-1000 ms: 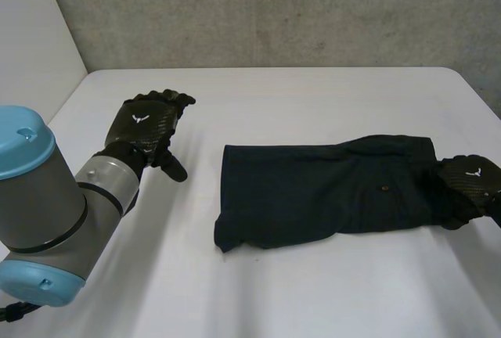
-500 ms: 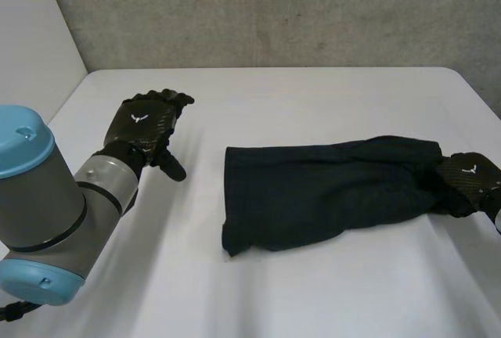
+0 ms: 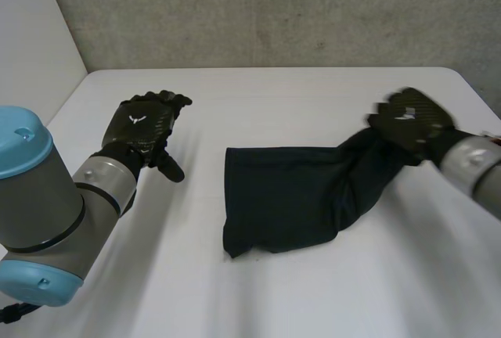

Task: Fold the shorts.

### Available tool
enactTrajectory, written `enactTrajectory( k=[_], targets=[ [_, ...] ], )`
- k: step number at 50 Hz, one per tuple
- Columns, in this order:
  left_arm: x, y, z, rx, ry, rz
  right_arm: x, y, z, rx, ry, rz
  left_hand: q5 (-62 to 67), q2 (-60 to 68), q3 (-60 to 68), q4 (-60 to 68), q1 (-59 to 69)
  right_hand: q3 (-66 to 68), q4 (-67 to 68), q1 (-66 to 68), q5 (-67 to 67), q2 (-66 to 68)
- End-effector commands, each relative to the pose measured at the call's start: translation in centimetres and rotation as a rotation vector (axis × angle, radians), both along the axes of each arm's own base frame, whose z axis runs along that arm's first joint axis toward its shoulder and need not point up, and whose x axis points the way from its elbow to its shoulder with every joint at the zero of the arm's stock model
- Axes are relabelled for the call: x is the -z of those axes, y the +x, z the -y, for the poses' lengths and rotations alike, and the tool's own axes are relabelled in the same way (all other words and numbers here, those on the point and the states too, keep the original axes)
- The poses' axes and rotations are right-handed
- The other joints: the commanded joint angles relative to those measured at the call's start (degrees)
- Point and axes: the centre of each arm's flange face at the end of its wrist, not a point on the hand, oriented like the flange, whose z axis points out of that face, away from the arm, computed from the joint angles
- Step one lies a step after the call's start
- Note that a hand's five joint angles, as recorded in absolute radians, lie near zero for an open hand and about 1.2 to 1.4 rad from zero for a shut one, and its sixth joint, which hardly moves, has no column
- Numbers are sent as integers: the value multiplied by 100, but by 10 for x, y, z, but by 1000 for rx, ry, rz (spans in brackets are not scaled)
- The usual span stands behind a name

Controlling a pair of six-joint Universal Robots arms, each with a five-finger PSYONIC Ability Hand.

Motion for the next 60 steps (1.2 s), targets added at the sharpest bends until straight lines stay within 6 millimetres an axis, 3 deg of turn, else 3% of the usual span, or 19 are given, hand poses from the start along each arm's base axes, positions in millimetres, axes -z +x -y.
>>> enactTrajectory(
  k=[1,4,9,13,14,17,19,21,22,24,26,29,32,36,40,43,45,53,60],
  targets=[
    [-2,0,0,-2,-6,-3,-1,110,-81,-419,-70,-106,-102,-66,-128,-72,-100,1200,1188,2690,1546,1261],
    [-3,0,0,-5,-8,-3,18,138,-108,-536,-55,-127,-119,-83,-145,-89,-117,1200,1188,2690,1546,1261],
    [-4,0,0,-5,-12,-5,48,157,-123,-604,9,-145,-136,-100,-161,-105,-133,1200,1188,2690,1546,1261],
    [-8,0,3,-6,-24,-11,49,160,-121,-584,31,-133,-153,-116,-178,-122,-150,-2368,-2381,-879,-2023,-2307],
    [-9,0,3,-6,-27,-12,45,160,-119,-563,66,-99,-136,-100,-162,-106,-134,-3376,-3388,-1886,-3030,-3315],
    [-16,-2,7,-8,-48,-22,37,158,-112,-508,138,-19,-119,-83,-145,-89,-117,-4375,-4387,-2885,-4029,-4314],
    [-23,-4,12,-9,-68,-32,16,154,-102,-429,213,99,-86,-49,-111,-55,-83,-5536,-5549,-4047,-5191,-5475],
    [-27,-6,14,-8,-81,-38,-1,149,-96,-375,264,194,-69,-32,-94,-38,-66,-5800,-5812,-4310,-5454,-5739],
    [-28,-7,15,-6,-85,-40,-19,142,-88,-319,302,290,-69,-32,-94,-38,-66,-5800,-5812,-4310,-5454,-5739],
    [-31,-13,19,4,-93,-49,-33,134,-79,-263,340,378,-52,-15,-77,-21,-49,-5800,-5812,-4310,-5454,-5739],
    [-32,-17,21,11,-93,-62,-40,119,-55,-159,389,488,-52,-15,-77,-21,-49,-5800,-5812,-4310,-5454,-5739],
    [-33,-32,22,45,-87,-104,-43,108,-38,-76,426,564,-35,1,-60,-5,-32,-5800,-5812,-4310,-5454,-5739],
    [-17,-50,23,83,-34,-122,-33,96,-21,30,449,593,32,68,7,63,35,-5800,-5812,-4310,-5454,-5739],
    [18,-73,16,137,76,-67,-5,91,-11,134,510,554,82,119,57,113,85,-5800,-5812,-4310,-5454,-5739],
    [55,-82,15,137,192,8,31,91,-5,177,602,496,250,287,225,281,253,-5800,-5812,-4310,-5454,-5739],
    [75,-78,10,98,286,82,56,93,-5,190,660,453,284,321,259,315,287,-5800,-5812,-4310,-5454,-5739],
    [79,-73,9,66,310,113,69,94,-6,192,680,415,268,304,242,298,270,-5800,-5812,-4310,-5454,-5739],
    [86,-60,-4,1,364,195,88,93,-11,169,650,294,251,287,226,281,253,-5800,-5812,-4310,-5454,-5739],
    [71,-60,-11,28,322,216,83,91,-12,159,605,259,251,287,226,281,253,-5800,-5812,-4310,-5454,-5739]
  ],
)
